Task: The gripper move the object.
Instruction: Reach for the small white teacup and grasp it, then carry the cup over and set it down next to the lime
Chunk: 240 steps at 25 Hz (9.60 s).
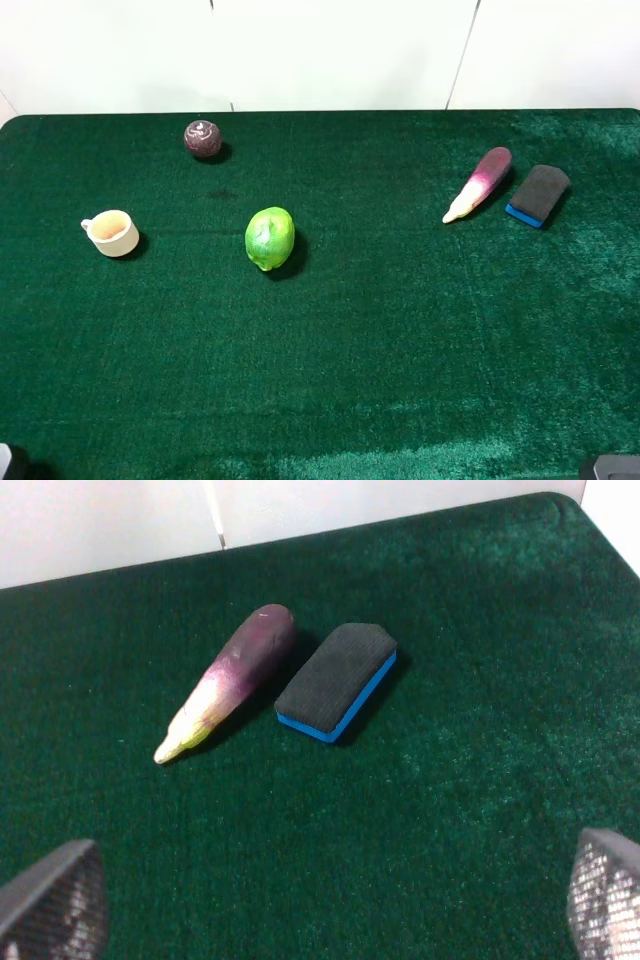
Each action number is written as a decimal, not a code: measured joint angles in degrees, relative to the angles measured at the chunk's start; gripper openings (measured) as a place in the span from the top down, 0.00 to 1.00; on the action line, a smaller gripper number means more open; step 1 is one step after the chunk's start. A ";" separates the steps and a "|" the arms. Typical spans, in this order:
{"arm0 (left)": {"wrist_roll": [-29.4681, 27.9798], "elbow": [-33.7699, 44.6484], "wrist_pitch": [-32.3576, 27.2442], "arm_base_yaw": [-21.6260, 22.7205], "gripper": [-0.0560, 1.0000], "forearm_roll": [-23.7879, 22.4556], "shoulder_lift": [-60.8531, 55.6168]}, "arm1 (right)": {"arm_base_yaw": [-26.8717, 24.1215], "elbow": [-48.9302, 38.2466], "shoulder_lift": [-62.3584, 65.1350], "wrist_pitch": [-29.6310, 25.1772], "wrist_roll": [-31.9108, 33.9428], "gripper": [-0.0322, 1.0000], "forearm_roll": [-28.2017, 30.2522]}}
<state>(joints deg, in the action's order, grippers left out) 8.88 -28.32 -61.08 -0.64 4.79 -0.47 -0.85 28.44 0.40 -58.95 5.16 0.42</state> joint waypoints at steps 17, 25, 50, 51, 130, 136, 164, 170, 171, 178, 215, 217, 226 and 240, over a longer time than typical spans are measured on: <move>0.00 0.00 0.00 0.00 0.01 0.00 0.00 | 0.00 0.00 0.00 0.00 0.00 0.30 0.00; -1.57 0.00 0.00 0.00 0.01 -2.99 0.00 | 0.00 0.00 0.00 0.00 0.00 0.30 0.00; -4.39 -11.56 4.24 0.00 0.01 -4.13 40.47 | 0.00 0.00 0.00 0.00 0.00 0.30 0.00; -4.11 -12.13 4.24 0.00 0.01 -4.13 42.29 | 0.00 0.00 0.00 0.00 0.00 0.30 0.00; 39.34 -27.34 28.90 -4.95 0.01 -1.53 111.81 | 0.00 0.00 0.00 0.04 0.00 0.30 -0.42; 39.37 -27.34 28.90 -4.95 0.11 -2.74 111.87 | 0.00 0.00 0.00 0.04 0.00 0.30 -0.42; 39.37 -27.34 28.90 -4.95 0.41 -3.75 111.87 | 0.00 0.00 0.00 0.04 0.00 0.30 -0.42; 38.98 -27.34 28.84 -4.95 0.41 -3.82 111.61 | 0.00 0.00 0.00 0.04 0.00 0.30 -0.42; 38.98 -27.34 28.84 -4.95 0.41 -3.82 111.61 | 0.00 0.00 0.00 0.04 0.00 0.30 -0.42; 38.52 -27.34 27.41 -4.95 0.41 -4.08 106.46 | 0.00 0.00 0.00 0.04 0.00 0.30 -0.42; 1.97 -39.50 7.29 -17.25 0.41 -4.79 94.21 | 0.00 0.00 0.00 0.04 0.00 0.30 -0.42; 0.25 -40.10 7.29 -19.19 0.41 -4.79 94.21 | 0.00 0.00 0.00 0.04 0.00 0.30 -0.42; -7.49 -44.62 6.78 -27.96 0.41 -4.79 98.31 | 0.00 0.00 0.00 0.04 0.00 0.30 -0.42; -12.79 -65.97 1.96 -40.26 0.41 -4.79 115.73 | 0.00 0.00 0.00 0.04 0.00 0.30 -0.42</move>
<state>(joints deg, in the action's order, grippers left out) -3.91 -94.29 -59.12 -40.91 0.00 115.26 -0.85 28.44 0.40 -58.91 5.16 0.00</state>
